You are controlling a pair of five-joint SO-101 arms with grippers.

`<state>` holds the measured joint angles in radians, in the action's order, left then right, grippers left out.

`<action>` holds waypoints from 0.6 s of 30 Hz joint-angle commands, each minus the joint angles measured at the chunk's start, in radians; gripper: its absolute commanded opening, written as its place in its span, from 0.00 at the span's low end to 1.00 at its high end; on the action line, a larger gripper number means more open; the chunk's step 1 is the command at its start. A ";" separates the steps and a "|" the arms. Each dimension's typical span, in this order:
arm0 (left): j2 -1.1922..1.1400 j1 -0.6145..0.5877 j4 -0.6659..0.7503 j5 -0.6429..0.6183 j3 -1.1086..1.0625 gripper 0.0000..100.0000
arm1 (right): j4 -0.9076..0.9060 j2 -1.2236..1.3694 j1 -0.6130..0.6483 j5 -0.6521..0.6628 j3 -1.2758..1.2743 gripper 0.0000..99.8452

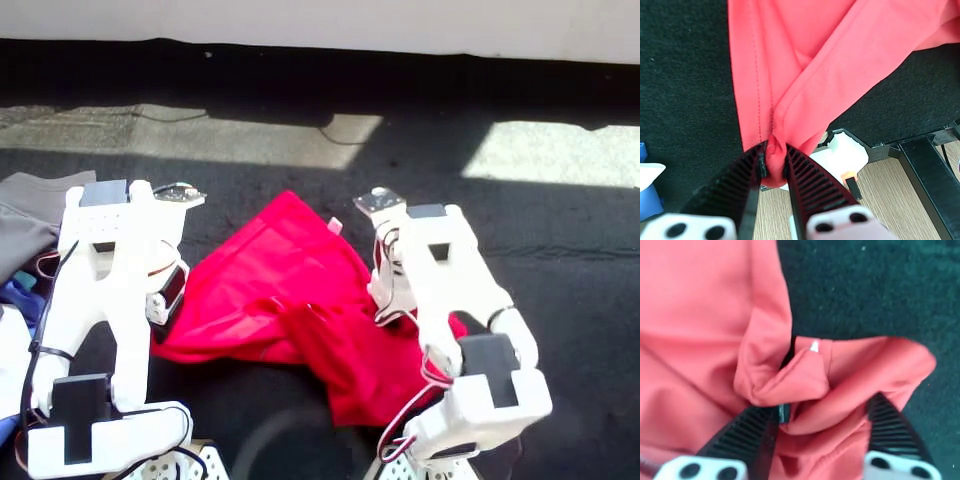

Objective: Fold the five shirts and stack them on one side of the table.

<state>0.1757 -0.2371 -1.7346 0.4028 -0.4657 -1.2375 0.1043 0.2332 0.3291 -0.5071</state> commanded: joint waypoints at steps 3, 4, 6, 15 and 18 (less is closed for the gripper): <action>0.019 0.012 0.005 0.009 0.027 0.01 | 0.056 0.010 -0.027 0.009 0.048 0.01; 0.019 0.012 0.012 0.009 0.027 0.01 | 0.058 -0.002 -0.042 0.009 0.073 0.00; 0.019 0.012 0.032 0.009 0.027 0.01 | 0.061 -0.035 -0.093 0.009 0.136 0.01; 0.019 0.013 0.117 0.002 0.177 0.01 | 0.058 0.067 -0.263 0.011 0.710 0.01; 0.019 0.013 0.115 -0.031 0.269 0.01 | 0.058 0.183 -0.268 0.011 0.874 0.01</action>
<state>0.1757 -0.2355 -1.6256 0.4012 -0.2954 -1.1868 0.2240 -0.0153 0.3291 0.1726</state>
